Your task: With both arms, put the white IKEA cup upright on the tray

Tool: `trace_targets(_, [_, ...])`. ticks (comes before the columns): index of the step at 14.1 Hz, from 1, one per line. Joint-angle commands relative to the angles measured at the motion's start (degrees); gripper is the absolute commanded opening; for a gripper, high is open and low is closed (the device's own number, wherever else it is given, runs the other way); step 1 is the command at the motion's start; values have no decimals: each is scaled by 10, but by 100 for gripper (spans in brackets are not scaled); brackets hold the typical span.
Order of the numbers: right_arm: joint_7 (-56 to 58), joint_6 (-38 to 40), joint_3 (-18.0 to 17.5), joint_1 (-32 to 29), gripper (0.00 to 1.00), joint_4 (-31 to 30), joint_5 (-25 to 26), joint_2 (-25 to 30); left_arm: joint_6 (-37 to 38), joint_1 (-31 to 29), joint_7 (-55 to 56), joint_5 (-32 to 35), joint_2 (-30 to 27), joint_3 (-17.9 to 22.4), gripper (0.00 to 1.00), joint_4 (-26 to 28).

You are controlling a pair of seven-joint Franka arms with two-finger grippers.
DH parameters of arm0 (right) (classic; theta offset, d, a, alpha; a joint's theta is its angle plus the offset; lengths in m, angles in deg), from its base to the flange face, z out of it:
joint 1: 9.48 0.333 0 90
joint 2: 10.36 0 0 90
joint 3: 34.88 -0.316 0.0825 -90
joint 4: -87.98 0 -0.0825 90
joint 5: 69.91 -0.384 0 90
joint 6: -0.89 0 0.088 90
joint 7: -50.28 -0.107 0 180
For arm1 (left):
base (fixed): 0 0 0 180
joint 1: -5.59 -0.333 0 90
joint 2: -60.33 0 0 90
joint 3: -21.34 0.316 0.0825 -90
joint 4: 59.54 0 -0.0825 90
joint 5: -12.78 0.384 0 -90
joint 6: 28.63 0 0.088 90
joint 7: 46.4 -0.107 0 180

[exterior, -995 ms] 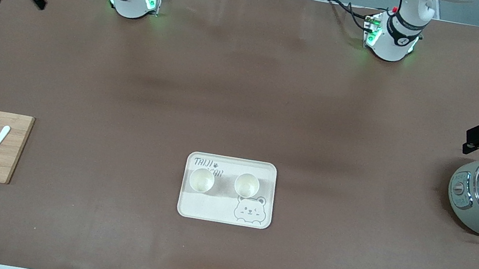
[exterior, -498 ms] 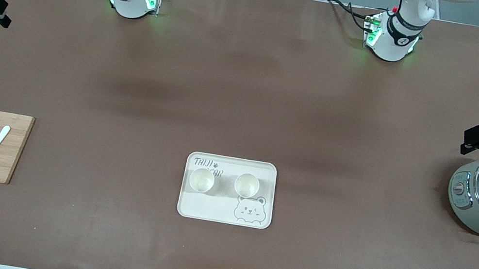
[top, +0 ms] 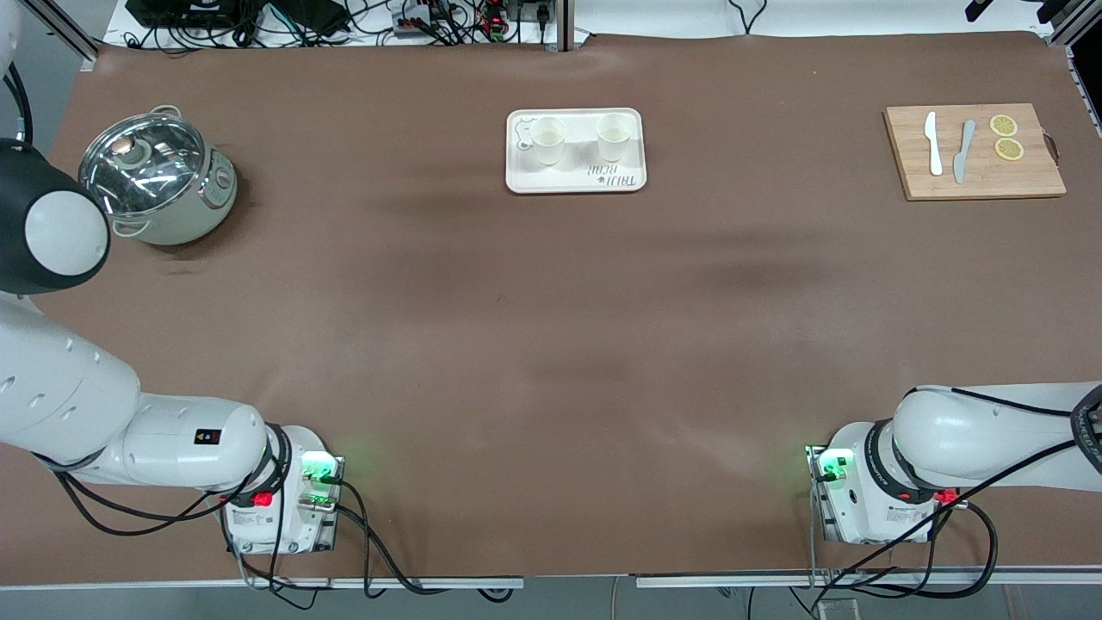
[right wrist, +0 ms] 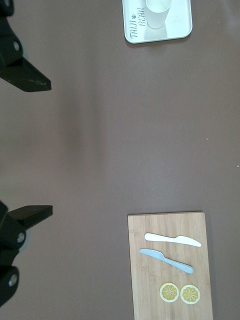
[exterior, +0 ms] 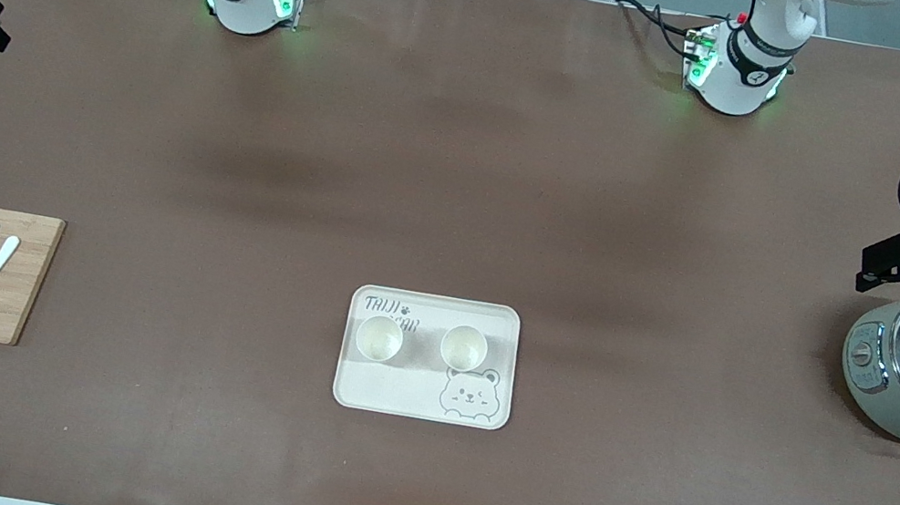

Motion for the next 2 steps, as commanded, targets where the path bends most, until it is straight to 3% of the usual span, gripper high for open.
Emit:
trace_targets(1, [5, 6, -6, -8, 100, 25, -3, -7, -2, -1, 2, 13, -3, -5, 100, 1])
trace_targets(2, [5, 7, -6, -6, 100, 24, -3, -8, -2, -1, 2, 14, -2, -5, 100, 1])
